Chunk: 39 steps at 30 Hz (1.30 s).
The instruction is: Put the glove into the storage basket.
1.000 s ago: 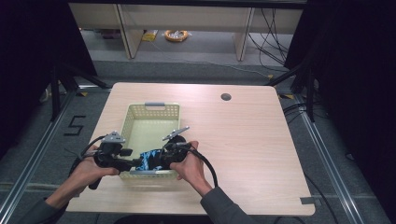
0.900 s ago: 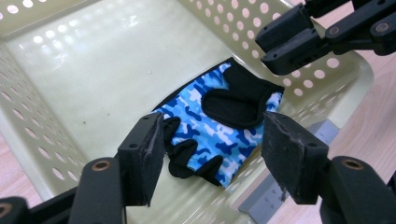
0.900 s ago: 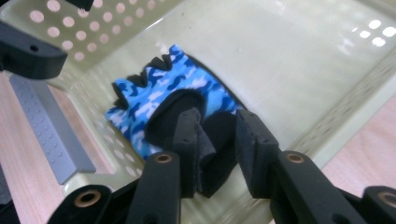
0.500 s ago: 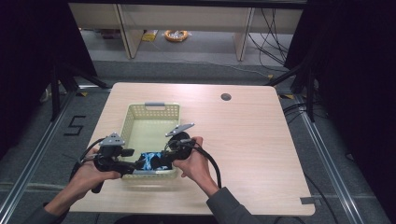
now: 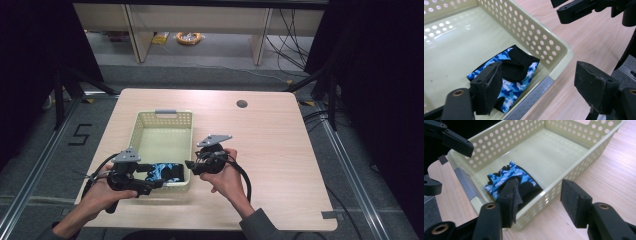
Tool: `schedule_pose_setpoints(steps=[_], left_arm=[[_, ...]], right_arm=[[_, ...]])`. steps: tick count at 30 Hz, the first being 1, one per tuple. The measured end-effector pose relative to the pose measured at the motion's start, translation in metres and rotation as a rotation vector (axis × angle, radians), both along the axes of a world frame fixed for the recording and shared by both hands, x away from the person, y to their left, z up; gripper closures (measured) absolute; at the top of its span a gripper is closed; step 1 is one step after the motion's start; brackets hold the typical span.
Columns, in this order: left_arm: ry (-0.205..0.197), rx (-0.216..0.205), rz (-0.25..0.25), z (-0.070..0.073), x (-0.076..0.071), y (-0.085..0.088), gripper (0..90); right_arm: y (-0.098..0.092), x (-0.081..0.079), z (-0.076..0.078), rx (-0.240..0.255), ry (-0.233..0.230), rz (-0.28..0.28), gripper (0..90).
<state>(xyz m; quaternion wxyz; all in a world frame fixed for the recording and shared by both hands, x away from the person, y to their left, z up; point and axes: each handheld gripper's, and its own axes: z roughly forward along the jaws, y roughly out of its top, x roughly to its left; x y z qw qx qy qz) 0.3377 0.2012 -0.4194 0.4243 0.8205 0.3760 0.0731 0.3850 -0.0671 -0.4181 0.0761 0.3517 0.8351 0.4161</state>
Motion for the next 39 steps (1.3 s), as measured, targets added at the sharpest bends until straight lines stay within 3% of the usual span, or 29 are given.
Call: schedule_pose_setpoints(steps=[2,4,12,17,21,22,26,38,39], left_arm=[[-0.003,-0.038,0.001,0.001,-0.001,-0.002,19.7],[-0.009,-0.044,0.002,0.002,-0.002,-0.002,19.3],[-0.015,-0.054,0.007,0.004,-0.004,-0.002,18.1],[-0.015,-0.062,-0.022,0.004,-0.009,-0.007,18.1],[-0.022,-0.061,-0.047,0.005,-0.014,-0.013,18.6],[-0.023,-0.077,-0.043,0.005,-0.016,-0.015,18.7],[-0.033,-0.062,-0.061,0.005,-0.02,-0.019,18.7],[-0.029,-0.108,-0.082,-0.004,-0.036,-0.027,16.7],[-0.014,-0.133,-0.077,-0.006,-0.039,-0.03,16.6]], right_arm=[[-0.005,-0.002,0.002,0.012,-0.009,-0.006,46.8],[-0.013,-0.004,0.004,0.041,-0.026,-0.004,45.3],[-0.037,-0.01,0.008,0.069,-0.05,-0.028,42.9],[-0.047,-0.016,0.009,0.106,-0.036,-0.049,42.3],[-0.056,-0.019,0.009,0.103,-0.047,-0.047,41.5],[-0.057,-0.021,0.009,0.119,-0.035,-0.047,41.5],[-0.065,-0.023,0.007,0.126,-0.051,-0.047,41.2],[-0.099,-0.037,-0.003,0.157,-0.048,-0.088,35.6],[-0.103,-0.042,-0.004,0.171,-0.04,-0.099,34.0]])
